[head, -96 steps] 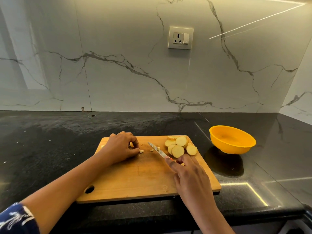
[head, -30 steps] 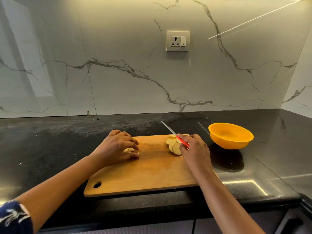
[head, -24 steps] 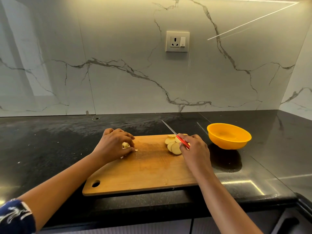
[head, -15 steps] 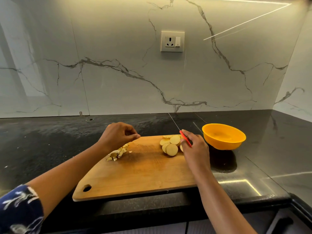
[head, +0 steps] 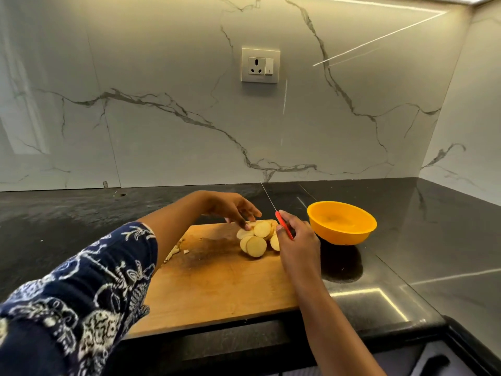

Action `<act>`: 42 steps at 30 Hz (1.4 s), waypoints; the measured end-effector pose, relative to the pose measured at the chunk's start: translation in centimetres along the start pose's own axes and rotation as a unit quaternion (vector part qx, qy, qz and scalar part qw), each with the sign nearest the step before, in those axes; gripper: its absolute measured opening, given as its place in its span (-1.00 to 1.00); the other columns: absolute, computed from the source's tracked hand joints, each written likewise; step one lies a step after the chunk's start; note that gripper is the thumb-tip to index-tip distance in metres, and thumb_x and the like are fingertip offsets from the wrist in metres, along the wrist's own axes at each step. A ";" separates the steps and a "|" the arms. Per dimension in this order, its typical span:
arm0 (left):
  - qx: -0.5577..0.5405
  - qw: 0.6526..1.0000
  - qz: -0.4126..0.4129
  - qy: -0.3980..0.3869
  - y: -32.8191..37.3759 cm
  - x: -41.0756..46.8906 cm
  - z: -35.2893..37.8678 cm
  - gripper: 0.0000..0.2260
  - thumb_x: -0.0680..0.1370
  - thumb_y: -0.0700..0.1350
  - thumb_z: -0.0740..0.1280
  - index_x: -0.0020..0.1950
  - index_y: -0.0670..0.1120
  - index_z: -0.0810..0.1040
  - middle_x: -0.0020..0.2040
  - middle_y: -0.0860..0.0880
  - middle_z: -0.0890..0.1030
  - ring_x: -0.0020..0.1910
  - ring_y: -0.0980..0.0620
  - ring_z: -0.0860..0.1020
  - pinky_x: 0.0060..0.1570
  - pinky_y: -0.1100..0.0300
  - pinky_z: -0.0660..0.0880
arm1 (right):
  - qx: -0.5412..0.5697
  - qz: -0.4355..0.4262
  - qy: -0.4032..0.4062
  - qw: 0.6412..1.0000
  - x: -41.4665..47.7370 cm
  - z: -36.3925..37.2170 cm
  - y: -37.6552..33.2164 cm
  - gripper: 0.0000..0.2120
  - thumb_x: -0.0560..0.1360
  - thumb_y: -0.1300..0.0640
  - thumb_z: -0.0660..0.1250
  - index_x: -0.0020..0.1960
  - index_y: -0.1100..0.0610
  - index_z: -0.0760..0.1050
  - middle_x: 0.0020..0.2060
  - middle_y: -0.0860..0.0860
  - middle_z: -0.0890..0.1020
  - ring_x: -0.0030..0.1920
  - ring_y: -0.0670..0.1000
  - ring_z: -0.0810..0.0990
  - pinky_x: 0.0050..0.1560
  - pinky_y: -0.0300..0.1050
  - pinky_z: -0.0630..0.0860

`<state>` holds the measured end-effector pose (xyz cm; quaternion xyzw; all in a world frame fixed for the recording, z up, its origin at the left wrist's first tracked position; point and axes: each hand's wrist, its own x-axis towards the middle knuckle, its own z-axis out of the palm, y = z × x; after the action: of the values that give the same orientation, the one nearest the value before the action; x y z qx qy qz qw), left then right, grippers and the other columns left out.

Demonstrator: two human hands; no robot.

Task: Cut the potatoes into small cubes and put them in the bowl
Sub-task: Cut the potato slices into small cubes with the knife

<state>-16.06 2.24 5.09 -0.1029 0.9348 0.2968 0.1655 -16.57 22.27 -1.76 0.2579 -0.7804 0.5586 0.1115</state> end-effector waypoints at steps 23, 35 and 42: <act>0.070 0.988 0.126 0.054 -4.2 -9.7 3.9 -0.53 0.46 -0.13 0.44 0.26 0.26 0.42 0.18 0.26 0.40 0.14 0.34 0.37 0.13 0.38 0.37 | -0.037 -0.046 -0.044 0.997 -1.2 0.0 -1.4 -0.64 0.60 0.13 0.21 0.39 0.08 0.39 0.13 0.00 0.54 0.05 -0.15 0.44 0.01 -0.28 0.42; 0.187 0.905 0.278 0.261 -8.8 -13.3 8.6 -0.58 0.56 0.25 0.10 0.33 0.12 0.44 0.32 0.20 0.44 0.34 0.34 0.33 0.32 0.45 0.25 | -0.192 -0.138 -0.163 0.958 -7.7 -1.1 -4.2 -0.59 0.62 0.07 0.15 0.45 -0.05 0.28 0.17 -0.11 0.47 0.05 -0.15 0.46 0.00 -0.33 0.38; 0.268 0.890 0.263 0.260 -9.8 -13.6 8.6 -0.53 0.60 0.27 -0.09 0.38 0.12 0.34 0.33 0.19 0.45 0.33 0.33 0.31 0.31 0.41 0.21 | -0.246 -0.137 -0.170 0.944 -8.9 -1.9 -4.7 -0.60 0.62 0.05 0.10 0.45 -0.06 0.26 0.15 -0.12 0.43 0.05 -0.10 0.48 0.04 -0.23 0.47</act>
<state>1.46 0.72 -1.64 0.1217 0.9813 0.0302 -0.1463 -6.78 25.33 -1.37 0.4180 -0.8579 0.2767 0.1125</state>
